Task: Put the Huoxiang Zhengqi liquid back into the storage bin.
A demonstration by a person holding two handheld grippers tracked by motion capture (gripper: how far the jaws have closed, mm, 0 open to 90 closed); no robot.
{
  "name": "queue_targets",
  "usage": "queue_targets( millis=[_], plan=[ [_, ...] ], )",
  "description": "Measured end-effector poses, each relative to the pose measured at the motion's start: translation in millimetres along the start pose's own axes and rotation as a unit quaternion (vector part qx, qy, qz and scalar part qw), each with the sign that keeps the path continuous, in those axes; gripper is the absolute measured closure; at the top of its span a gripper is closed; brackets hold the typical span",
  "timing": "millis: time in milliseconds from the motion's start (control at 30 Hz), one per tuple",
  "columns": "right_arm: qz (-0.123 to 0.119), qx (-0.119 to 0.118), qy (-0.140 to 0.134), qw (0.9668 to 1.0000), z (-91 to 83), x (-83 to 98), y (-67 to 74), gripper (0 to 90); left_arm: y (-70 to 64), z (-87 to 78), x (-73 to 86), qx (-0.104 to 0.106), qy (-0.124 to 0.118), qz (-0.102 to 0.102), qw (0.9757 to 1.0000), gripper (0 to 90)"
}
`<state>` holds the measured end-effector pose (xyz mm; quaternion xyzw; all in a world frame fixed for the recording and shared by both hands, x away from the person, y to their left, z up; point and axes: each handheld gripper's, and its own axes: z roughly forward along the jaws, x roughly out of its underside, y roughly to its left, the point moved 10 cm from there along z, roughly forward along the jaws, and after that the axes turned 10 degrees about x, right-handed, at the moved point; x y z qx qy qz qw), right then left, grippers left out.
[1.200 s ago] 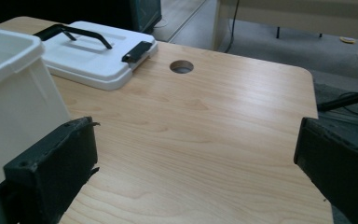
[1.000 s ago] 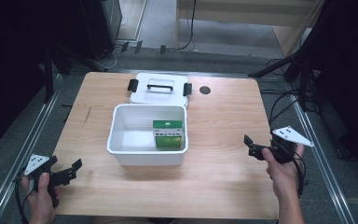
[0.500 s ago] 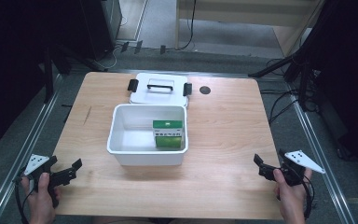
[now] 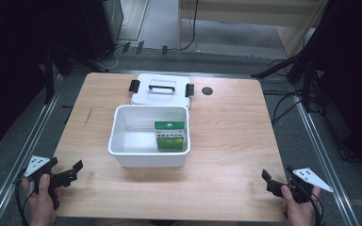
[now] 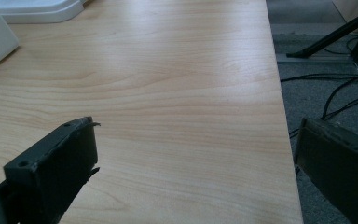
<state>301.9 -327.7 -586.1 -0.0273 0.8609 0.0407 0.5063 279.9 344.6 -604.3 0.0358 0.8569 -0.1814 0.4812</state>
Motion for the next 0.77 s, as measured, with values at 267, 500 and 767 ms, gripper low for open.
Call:
queue_targets(
  millis=[267, 500, 767],
  plan=[
    [-0.008, 0.008, 0.005, 0.9999, -1.3, 10.3, 2.3, 0.0, 0.7, 0.1, -0.3, 0.003, -0.002, -0.006, 1.0, 0.0],
    [-0.032, 0.013, 0.011, 0.9993, 3.3, 10.6, 10.8, 0.0, 0.5, 0.0, -0.1, 0.004, -0.001, -0.005, 1.0, 0.0],
    [-0.026, 0.004, 0.02, 0.9995, 5.4, 11.3, 11.4, 0.0, 0.2, 0.6, -0.2, 0.004, 0.0, -0.004, 1.0, 0.0]
  ],
)
